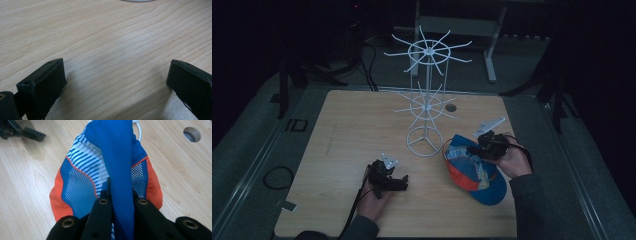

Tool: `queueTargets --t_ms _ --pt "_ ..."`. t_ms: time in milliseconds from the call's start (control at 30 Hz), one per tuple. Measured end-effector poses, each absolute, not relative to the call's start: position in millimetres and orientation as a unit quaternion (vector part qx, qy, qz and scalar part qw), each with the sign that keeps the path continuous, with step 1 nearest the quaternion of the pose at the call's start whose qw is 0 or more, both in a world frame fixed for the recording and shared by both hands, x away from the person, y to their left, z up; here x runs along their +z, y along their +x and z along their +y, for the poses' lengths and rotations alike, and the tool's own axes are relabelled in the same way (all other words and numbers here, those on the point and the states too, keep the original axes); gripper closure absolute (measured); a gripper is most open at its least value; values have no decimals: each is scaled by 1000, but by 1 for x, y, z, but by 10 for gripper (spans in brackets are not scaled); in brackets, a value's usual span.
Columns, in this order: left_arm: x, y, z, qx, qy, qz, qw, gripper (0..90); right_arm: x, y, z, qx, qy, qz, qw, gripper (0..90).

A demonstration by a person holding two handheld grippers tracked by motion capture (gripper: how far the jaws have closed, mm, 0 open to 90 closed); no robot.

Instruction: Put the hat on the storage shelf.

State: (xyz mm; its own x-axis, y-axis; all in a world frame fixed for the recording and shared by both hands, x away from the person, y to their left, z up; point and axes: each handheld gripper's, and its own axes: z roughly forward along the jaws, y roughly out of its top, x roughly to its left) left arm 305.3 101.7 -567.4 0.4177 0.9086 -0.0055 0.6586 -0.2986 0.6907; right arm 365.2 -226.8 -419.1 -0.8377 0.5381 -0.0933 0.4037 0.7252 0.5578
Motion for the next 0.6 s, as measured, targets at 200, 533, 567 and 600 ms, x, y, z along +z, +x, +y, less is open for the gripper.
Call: queueTargets --t_ms 200,533,567,600 --pt "-567 305 102 198 780 502 315 26 -412 358 -234 290 257 912 137 891" --pt "-567 305 102 198 780 503 315 26 -405 352 -245 312 270 898 152 892" --pt "-567 305 102 198 780 503 315 26 -404 352 -247 314 270 897 153 892" --pt "-567 305 102 198 780 503 315 26 -403 352 -248 315 273 896 153 892"
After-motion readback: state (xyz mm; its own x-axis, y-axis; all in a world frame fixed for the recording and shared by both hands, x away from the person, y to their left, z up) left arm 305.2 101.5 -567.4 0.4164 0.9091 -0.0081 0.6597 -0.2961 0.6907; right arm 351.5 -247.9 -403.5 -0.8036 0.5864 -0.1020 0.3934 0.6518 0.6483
